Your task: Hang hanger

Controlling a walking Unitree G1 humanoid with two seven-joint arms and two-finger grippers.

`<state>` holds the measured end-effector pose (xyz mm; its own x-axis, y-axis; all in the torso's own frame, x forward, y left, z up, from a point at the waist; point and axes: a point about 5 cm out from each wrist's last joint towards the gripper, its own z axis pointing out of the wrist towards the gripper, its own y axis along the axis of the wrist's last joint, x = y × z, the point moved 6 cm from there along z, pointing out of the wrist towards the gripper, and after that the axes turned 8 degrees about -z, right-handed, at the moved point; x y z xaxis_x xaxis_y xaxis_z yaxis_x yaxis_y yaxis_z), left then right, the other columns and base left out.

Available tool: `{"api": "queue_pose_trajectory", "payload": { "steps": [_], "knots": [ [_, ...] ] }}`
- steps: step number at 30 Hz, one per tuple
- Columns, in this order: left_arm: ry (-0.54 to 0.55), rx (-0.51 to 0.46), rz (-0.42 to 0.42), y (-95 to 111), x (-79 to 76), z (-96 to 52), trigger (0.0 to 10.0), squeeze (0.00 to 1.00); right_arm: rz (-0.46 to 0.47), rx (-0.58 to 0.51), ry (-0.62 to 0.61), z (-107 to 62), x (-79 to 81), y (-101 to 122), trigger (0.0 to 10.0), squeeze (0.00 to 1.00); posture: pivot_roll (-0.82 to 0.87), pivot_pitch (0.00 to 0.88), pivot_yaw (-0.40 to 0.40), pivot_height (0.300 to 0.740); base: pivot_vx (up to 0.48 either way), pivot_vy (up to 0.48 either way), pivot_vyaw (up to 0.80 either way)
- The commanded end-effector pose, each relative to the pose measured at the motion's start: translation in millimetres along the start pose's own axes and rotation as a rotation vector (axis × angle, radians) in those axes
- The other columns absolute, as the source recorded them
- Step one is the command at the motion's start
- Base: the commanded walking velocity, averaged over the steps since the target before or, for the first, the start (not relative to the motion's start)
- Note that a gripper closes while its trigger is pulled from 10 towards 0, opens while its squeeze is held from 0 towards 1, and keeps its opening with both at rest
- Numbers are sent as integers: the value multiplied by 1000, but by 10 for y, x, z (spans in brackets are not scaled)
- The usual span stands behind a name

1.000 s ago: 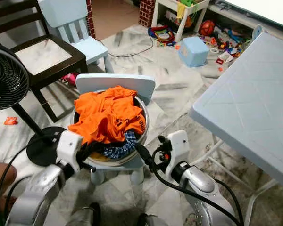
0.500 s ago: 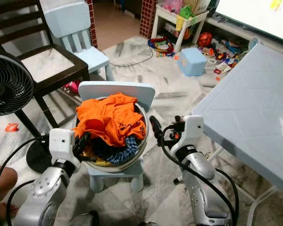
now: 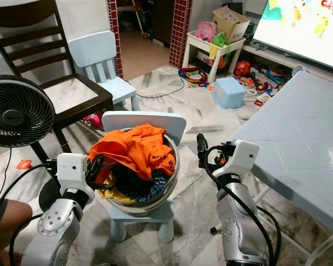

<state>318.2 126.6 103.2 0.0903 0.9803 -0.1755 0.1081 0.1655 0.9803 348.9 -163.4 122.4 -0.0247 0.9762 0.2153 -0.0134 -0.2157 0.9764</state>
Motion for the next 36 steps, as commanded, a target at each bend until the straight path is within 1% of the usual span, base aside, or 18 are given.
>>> {"api": "queue_pose_trajectory", "payload": {
  "steps": [1,2,6,9,13,15,17,23,24,32,36],
  "knots": [
    [-4,-34,6,78,-28,42,10000,0,9,-25,-13,36,-22,64,10000,0,122,0,-50,740,0,0,0],
    [1,-43,8,101,-25,71,10000,0,-5,-32,9,61,21,90,10000,0,116,0,-55,740,0,0,0],
    [9,-67,-4,142,-31,127,10000,0,-21,-46,32,121,58,143,10000,0,109,0,-60,740,0,0,0],
    [-15,-94,-11,196,-90,171,10000,0,-56,-73,58,201,69,242,10000,0,99,0,-65,740,0,0,0],
    [-39,-104,-28,217,-156,202,10000,0,-75,-76,78,240,86,271,10000,0,96,0,-70,740,0,0,0],
    [-50,-112,-44,237,-193,219,10000,0,-73,-75,78,248,88,266,10000,0,97,0,-72,740,0,0,0],
    [-62,-112,-40,239,-227,230,10000,0,-68,-67,84,236,111,232,10000,0,98,0,-71,740,0,0,0],
    [-58,-121,-52,247,-248,237,10000,0,-78,-55,114,204,193,179,10000,0,91,0,-72,740,0,0,0],
    [-58,-108,-67,220,-258,241,10000,0,-79,-52,115,201,191,174,10000,0,85,0,-71,740,0,0,0],
    [-71,-88,-54,169,-305,251,10000,0,-89,-49,105,184,145,173,10000,0,74,0,-60,740,0,0,0],
    [-71,-85,-52,167,-297,259,10000,0,-90,-46,102,177,140,164,10000,0,74,0,-59,740,0,0,0]
  ]
}}
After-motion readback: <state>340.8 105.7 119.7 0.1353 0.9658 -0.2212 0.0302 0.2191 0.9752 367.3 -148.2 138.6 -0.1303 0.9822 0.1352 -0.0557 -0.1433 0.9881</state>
